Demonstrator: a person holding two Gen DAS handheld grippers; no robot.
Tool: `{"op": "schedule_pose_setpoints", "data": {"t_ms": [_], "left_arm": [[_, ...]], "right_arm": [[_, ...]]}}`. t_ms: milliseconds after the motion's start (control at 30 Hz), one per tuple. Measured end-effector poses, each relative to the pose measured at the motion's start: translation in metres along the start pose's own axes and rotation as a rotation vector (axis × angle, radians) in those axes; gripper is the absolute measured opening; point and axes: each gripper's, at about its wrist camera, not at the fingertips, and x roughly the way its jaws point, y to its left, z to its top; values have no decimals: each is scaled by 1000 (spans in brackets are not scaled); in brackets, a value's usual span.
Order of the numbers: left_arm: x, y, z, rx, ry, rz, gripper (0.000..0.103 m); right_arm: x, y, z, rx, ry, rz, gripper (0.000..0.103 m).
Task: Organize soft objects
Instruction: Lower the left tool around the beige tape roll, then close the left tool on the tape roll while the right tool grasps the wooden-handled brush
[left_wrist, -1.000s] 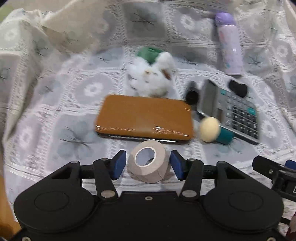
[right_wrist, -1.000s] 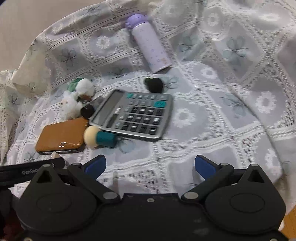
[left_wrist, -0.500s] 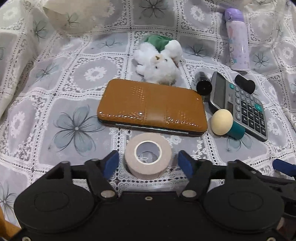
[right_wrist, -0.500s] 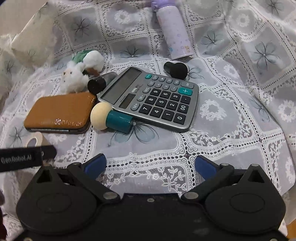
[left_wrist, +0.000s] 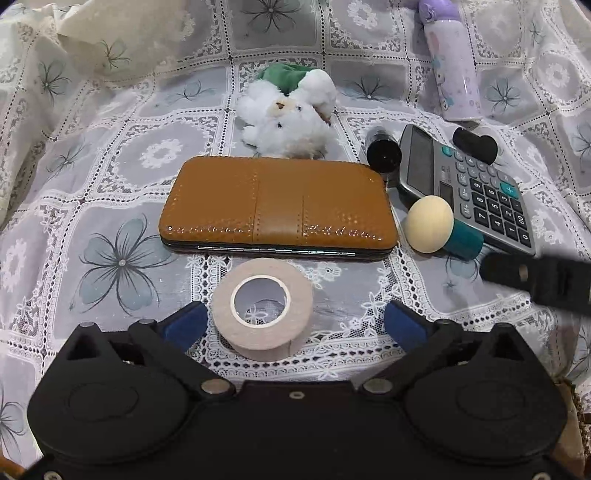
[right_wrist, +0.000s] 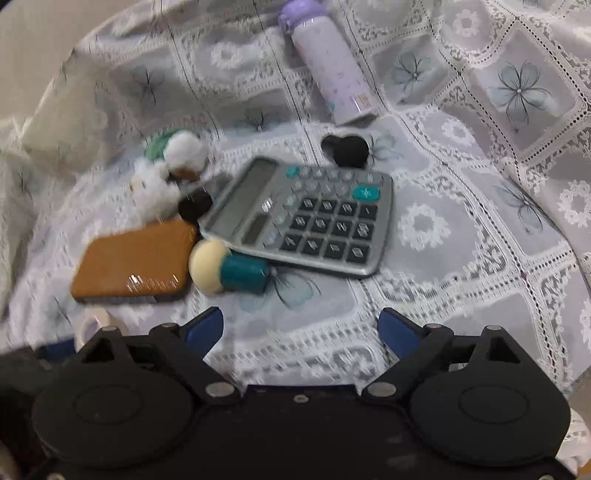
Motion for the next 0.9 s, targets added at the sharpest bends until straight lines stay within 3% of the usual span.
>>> {"op": "schedule_pose_setpoints", "data": {"t_ms": [200, 467, 633, 900], "left_arm": [[0, 1, -1, 1, -12, -4, 98], [-1, 1, -2, 2, -20, 0, 98], [-1, 1, -2, 3, -22, 2, 98], [-1, 0, -2, 4, -21, 5, 99]], "right_arm": [[14, 23, 18, -31, 24, 60, 85], [36, 38, 26, -22, 88, 57, 77], [45, 40, 26, -29, 111, 42, 55], [22, 21, 22, -76, 70, 10, 55]]}}
